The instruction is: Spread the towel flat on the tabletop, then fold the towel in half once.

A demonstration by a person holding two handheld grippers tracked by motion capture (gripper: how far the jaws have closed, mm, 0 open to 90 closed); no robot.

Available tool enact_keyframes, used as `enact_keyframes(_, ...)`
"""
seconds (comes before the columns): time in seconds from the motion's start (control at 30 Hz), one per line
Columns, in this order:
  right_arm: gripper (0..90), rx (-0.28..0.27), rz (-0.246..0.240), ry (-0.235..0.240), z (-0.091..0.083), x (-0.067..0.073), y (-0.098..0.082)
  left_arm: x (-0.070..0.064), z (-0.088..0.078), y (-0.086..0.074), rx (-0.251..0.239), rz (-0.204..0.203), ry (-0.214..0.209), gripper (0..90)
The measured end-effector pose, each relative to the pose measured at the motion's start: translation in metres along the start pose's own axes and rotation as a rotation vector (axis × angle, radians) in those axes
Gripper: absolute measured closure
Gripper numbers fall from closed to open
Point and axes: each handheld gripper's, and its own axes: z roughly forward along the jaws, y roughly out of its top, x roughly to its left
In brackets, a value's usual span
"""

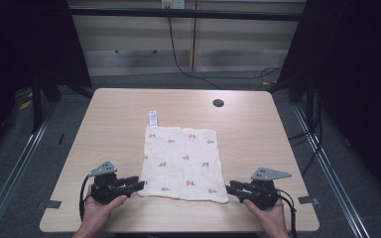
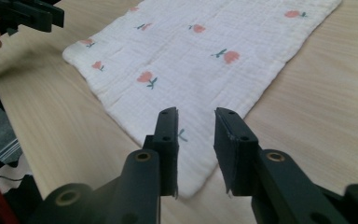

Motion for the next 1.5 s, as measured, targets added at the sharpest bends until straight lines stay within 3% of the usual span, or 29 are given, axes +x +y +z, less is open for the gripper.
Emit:
enact_keyframes(0.1, 64.7, 0.001, 0.004, 0.011, 0.002, -0.003, 0.004, 0.007, -0.002, 0.006, -0.012, 0.006, 0.018, 55.4)
enact_keyframes(0.17, 60.0, -0.005, 0.0, 0.006, 0.004, -0.006, 0.007, 0.012, -0.001, 0.009, -0.015, 0.011, 0.007, 54.4)
enact_keyframes(0.27, 56.4, -0.023, -0.005, 0.008, 0.008, -0.009, 0.015, 0.016, 0.004, 0.015, 0.0, 0.068, 0.017, 52.3)
enact_keyframes(0.37, 56.9, -0.035, 0.007, 0.015, 0.012, -0.014, 0.022, 0.019, 0.008, 0.023, 0.01, 0.085, -0.017, 48.7)
enact_keyframes(0.53, 56.9, -0.018, -0.005, 0.024, 0.024, -0.019, 0.034, 0.024, 0.018, 0.035, 0.027, 0.15, -0.047, 45.9)
enact_keyframes(0.6, 55.8, -0.003, -0.005, 0.038, 0.029, -0.022, 0.039, 0.027, 0.027, 0.04, 0.034, 0.146, -0.046, 44.8)
enact_keyframes(0.67, 55.3, 0.024, -0.011, 0.021, 0.037, -0.025, 0.045, 0.03, 0.035, 0.044, 0.041, 0.138, -0.059, 47.4)
enact_keyframes(0.7, 55.3, 0.032, -0.016, 0.029, 0.042, -0.028, 0.048, 0.031, 0.041, 0.047, 0.061, 0.156, -0.05, 47.5)
enact_keyframes(0.87, 57.2, 0.087, -0.046, 0.037, 0.067, -0.034, 0.058, 0.034, 0.061, 0.056, 0.079, 0.154, -0.057, 48.3)
enact_keyframes(0.97, 59.0, 0.098, -0.053, 0.048, 0.076, -0.037, 0.061, 0.038, 0.069, 0.055, 0.091, 0.137, -0.054, 49.8)
enact_keyframes(1.07, 60.4, 0.105, -0.062, 0.053, 0.081, -0.039, 0.062, 0.039, 0.076, 0.05, 0.14, 0.163, -0.038, 50.8)
enact_keyframes(1.2, 61.0, 0.117, -0.077, 0.064, 0.087, -0.042, 0.066, 0.037, 0.082, 0.048, 0.159, 0.18, -0.025, 54.4)
enact_keyframes(1.33, 60.9, 0.158, -0.083, 0.052, 0.098, -0.045, 0.068, 0.038, 0.088, 0.045, 0.178, 0.192, -0.01, 56.0)
enact_keyframes(1.5, 62.1, 0.203, -0.091, 0.016, 0.112, -0.047, 0.067, 0.037, 0.088, 0.043, 0.168, 0.203, -0.004, 55.6)
